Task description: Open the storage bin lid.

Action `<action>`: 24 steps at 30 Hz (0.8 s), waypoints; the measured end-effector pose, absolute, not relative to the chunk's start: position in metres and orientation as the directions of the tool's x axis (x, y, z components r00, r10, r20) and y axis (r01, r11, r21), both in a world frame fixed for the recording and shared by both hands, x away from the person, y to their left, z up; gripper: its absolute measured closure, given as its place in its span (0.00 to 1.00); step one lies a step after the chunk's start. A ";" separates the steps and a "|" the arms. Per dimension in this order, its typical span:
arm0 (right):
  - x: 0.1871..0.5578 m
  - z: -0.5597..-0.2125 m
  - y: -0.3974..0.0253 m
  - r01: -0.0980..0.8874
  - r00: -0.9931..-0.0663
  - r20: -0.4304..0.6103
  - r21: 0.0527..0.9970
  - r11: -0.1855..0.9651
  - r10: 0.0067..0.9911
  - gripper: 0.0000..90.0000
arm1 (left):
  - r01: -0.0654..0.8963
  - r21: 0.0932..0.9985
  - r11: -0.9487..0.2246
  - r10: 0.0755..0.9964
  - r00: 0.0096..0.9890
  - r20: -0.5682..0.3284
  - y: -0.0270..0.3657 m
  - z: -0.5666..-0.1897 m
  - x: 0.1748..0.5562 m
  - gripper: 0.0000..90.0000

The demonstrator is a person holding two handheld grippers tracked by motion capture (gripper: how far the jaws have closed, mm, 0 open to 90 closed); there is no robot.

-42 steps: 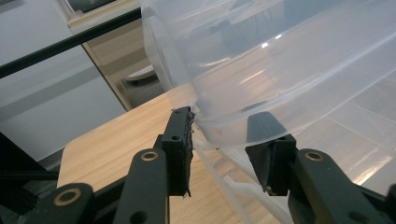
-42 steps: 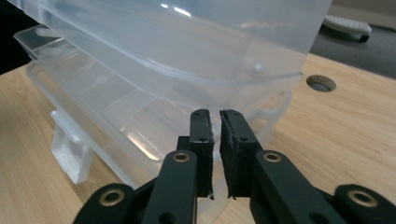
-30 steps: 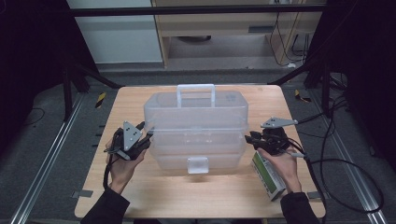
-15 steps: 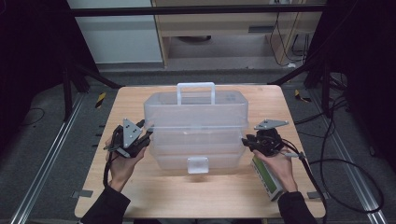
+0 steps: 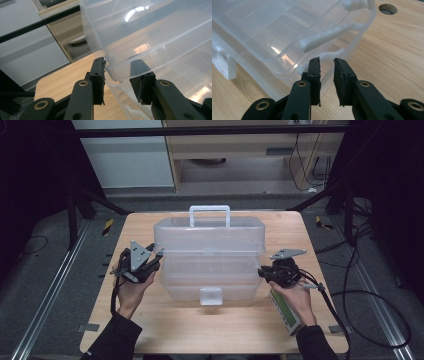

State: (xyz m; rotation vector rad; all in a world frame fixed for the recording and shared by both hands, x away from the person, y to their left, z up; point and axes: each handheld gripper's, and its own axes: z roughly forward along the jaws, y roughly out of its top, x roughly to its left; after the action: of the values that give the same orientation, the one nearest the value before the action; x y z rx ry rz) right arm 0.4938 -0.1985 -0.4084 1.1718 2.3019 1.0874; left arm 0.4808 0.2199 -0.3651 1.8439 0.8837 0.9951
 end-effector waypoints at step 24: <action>0.494 -0.409 -0.198 0.536 -0.603 0.040 0.760 0.367 0.797 0.86 | 0.187 0.909 -0.373 0.871 0.407 0.274 0.219 -0.353 0.496 0.75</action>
State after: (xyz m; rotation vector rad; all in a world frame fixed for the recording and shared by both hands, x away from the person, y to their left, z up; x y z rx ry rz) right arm 0.4936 -0.1977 -0.4087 1.1703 2.2988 1.0885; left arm 0.4961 0.2188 -0.3529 1.8107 0.9152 1.0093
